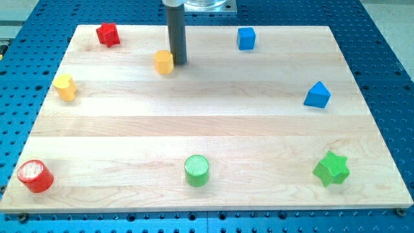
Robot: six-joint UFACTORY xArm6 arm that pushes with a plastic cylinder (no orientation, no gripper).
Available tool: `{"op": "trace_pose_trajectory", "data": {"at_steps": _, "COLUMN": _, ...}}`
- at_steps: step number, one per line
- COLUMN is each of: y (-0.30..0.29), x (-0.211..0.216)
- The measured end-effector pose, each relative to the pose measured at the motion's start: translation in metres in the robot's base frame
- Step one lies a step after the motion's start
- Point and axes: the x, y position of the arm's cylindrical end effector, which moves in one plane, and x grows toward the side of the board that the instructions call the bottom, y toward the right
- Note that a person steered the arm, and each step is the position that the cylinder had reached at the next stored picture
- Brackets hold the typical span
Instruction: Keep hexagon and red star above heart
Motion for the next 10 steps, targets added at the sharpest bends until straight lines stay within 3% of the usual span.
{"op": "trace_pose_trajectory", "data": {"at_steps": 1, "y": 0.004, "x": 0.036}}
{"op": "trace_pose_trajectory", "data": {"at_steps": 2, "y": -0.039, "x": 0.027}}
{"op": "trace_pose_trajectory", "data": {"at_steps": 4, "y": -0.010, "x": 0.008}}
{"op": "trace_pose_trajectory", "data": {"at_steps": 6, "y": -0.127, "x": -0.010}}
{"op": "trace_pose_trajectory", "data": {"at_steps": 7, "y": -0.096, "x": -0.004}}
{"op": "trace_pose_trajectory", "data": {"at_steps": 8, "y": -0.084, "x": -0.038}}
{"op": "trace_pose_trajectory", "data": {"at_steps": 10, "y": -0.162, "x": -0.052}}
